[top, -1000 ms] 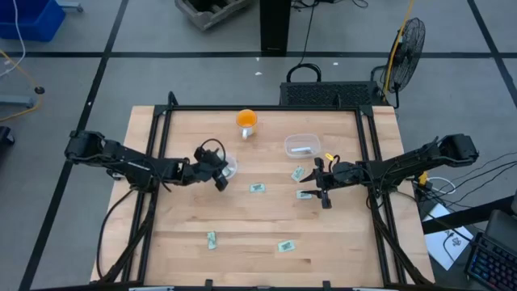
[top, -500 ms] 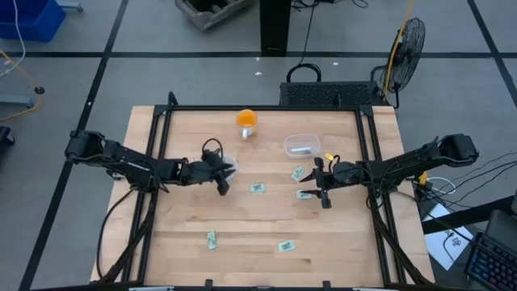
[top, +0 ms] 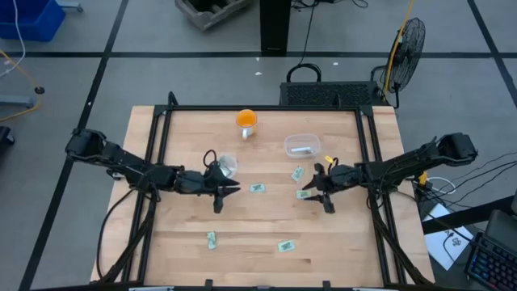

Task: Pick and place Stevia / Truvia into bins
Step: Put the white stevia packet into the right transparent container

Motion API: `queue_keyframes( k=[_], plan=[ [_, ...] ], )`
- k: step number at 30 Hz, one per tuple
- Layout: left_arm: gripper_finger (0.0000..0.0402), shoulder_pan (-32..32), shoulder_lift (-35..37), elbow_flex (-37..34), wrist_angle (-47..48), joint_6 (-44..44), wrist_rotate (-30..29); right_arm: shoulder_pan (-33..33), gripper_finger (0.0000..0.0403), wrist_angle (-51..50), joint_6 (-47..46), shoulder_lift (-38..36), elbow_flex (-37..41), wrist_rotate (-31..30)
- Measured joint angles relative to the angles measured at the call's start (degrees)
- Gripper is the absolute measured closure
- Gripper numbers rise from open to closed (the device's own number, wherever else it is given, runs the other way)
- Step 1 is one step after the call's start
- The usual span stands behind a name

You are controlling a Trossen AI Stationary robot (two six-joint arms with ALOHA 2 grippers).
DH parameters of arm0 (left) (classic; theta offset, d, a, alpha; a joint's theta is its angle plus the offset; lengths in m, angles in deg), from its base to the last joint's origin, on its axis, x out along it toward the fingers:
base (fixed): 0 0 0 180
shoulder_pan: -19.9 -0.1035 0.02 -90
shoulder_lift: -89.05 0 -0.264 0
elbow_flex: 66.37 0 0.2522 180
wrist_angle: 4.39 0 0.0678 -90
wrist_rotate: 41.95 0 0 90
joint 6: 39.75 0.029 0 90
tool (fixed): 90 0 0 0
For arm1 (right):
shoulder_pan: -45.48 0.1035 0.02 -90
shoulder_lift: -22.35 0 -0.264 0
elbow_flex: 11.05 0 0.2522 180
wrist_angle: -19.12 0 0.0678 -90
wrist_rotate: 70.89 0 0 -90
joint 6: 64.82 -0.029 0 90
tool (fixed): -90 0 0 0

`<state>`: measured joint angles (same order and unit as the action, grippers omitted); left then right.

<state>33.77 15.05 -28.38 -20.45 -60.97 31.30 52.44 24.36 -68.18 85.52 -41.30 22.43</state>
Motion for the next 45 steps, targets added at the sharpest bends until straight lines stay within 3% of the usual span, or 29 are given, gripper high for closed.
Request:
queue_keyframes(
  k=[5, 13, 21, 32, 36, 45],
  plan=[
    [0.0304, 1.25, 0.0, 0.0, 0.01, 0.18, -3.13, 1.36, 0.0232, -3.46, -1.77, 3.65, 0.0, -0.49],
    [0.0305, 1.12, 0.01, 0.0, 0.05, 3.21, -3.3, 1.38, 0.0232, -1.87, 2.31, 12.2, -0.12, -9.3],
    [0.0305, 1.12, 0.0, 0.0, -0.01, 8.82, -4.31, 1.38, 0.0231, 6.58, -2.02, 17.45, -0.11, -9.53],
    [0.0304, -2.24, 0.0, 0.0, -0.01, 10.6, -4.35, 1.38, 0.0201, 7.93, -6.69, 21.87, -0.17, -10.14],
    [0.0304, -3.68, 0.0, 0.0, -0.01, 10.6, -4.35, 1.83, 0.0221, 7.44, -6.88, 21.8, -0.17, -10.21],
    [0.0304, -5.64, 0.0, 0.0, -0.01, 10.57, -4.3, 2.47, 0.0313, 9.95, -6.46, 21.8, -0.04, -9.8]
  ],
)
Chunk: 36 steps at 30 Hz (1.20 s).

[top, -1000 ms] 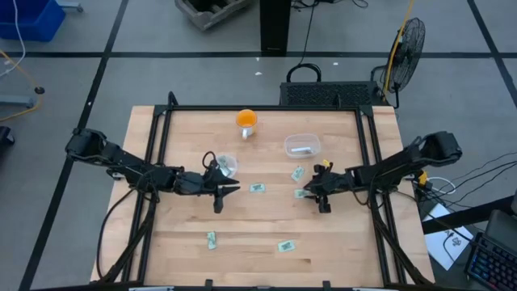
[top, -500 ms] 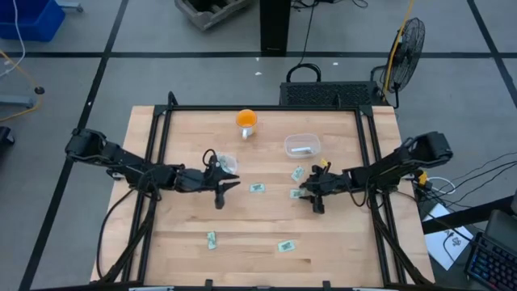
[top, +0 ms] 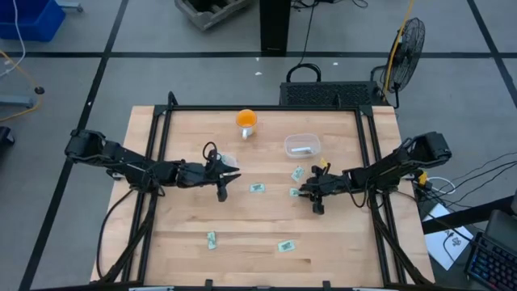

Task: Pick and place Stevia / Truvia into bins
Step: Put the white stevia packet into the right transparent container

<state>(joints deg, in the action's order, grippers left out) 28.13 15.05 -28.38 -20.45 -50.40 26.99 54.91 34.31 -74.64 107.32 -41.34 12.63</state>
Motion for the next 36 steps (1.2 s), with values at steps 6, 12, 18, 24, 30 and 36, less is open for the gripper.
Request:
queue_keyframes(
  k=[6, 12, 18, 24, 30, 36],
  plan=[
    [0.0304, 0.04, 0.0, 0.0, 0.02, -0.36, 0.09, 0.09, 0.0353, 5.29, 2.49, 0.23, 0.19, 0.85],
    [0.0304, 0.04, 0.0, 0.0, 0.02, -1.04, 0.11, -0.06, 0.0364, 7.27, 4.58, 0.18, 0.19, -9.33],
    [0.0304, 0.04, 0.01, 0.0, 0.04, -1.04, 0.11, -1.59, 0.0355, 12.14, 8.38, -3.03, 0.17, -12.64],
    [0.0304, 0.04, 0.0, 0.0, 0.04, -1.08, 0.13, -5.84, 0.0354, 12.72, 20.45, -11.56, 0.09, -22.19],
    [0.0304, 0.04, 0.0, 0.0, 0.02, -1.52, 0.15, -15.54, 0.0344, 6.58, 21.04, -18.31, 0.09, -22.95],
    [0.0304, 0.04, 0.0, 0.0, 0.04, -1.54, 0.15, -24.34, 0.0313, -2.98, 14.11, -18.86, 0.09, -13.39]
  ],
)
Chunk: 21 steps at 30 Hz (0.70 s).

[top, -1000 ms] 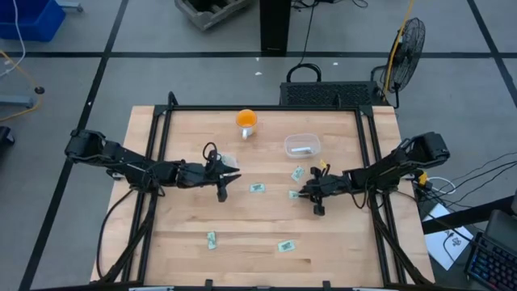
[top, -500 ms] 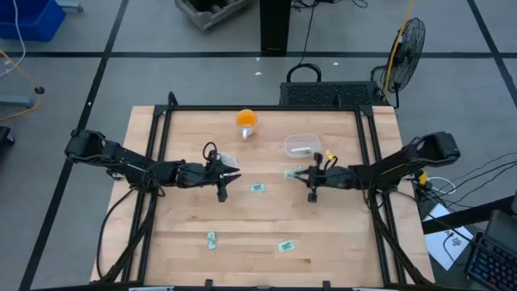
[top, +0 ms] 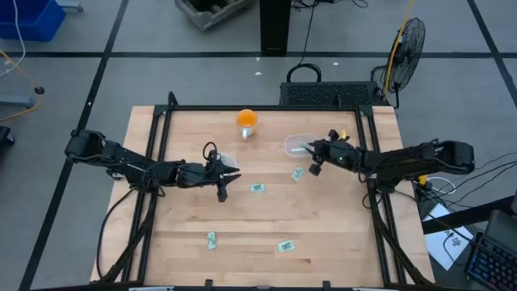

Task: Pick and place Stevia / Truvia into bins
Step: Put the white stevia packet into the right transparent container

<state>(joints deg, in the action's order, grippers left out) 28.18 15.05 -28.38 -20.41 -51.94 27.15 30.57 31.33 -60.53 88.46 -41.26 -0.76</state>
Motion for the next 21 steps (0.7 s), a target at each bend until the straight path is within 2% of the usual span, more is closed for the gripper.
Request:
queue_keyframes(
  k=[3, 10, 15, 21],
  plan=[
    [0.0304, 0.0, 0.02, 0.0, 0.0, 0.01, -0.01, -1.46, 0.0296, -1.35, -0.15, 0.24, 0.0, 4.86],
    [0.0304, 0.0, 0.0, 0.0, 0.0, 0.09, 0.0, -1.65, 0.0258, -0.53, -0.48, 0.15, -0.02, 5.11],
    [0.0304, 0.0, 0.02, 0.0, 0.0, 0.11, 0.0, -1.51, 0.0245, -0.09, -3.98, 0.15, -0.02, 6.33],
    [0.0304, 0.0, 0.01, 0.0, 0.0, 0.13, 0.0, 1.47, 0.0243, 6.22, -5.3, 0.13, -0.04, 24.57]
  ],
)
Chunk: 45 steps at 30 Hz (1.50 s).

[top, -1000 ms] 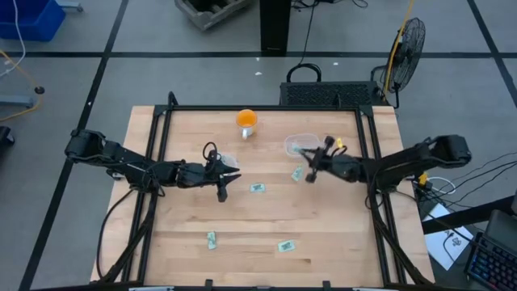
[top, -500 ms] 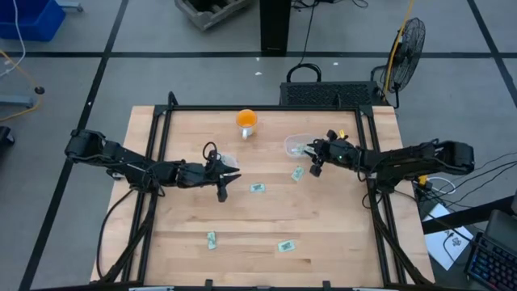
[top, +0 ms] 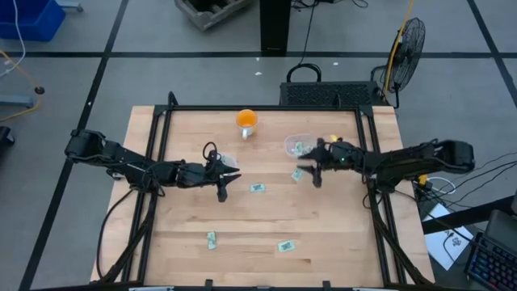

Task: Pick and place Stevia / Truvia into bins
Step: Put the white stevia packet into the right transparent container

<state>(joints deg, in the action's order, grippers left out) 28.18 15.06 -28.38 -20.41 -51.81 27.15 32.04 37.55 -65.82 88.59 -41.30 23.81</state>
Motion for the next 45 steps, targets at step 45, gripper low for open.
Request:
queue_keyframes(
  k=[45],
  plan=[
    [0.0304, 0.02, -0.01, 0.04, -3.82, -1.6, 0.02, 9.92, 0.0244, 8.38, -2.58, 23.66, -0.04, -14.04]
  ],
)
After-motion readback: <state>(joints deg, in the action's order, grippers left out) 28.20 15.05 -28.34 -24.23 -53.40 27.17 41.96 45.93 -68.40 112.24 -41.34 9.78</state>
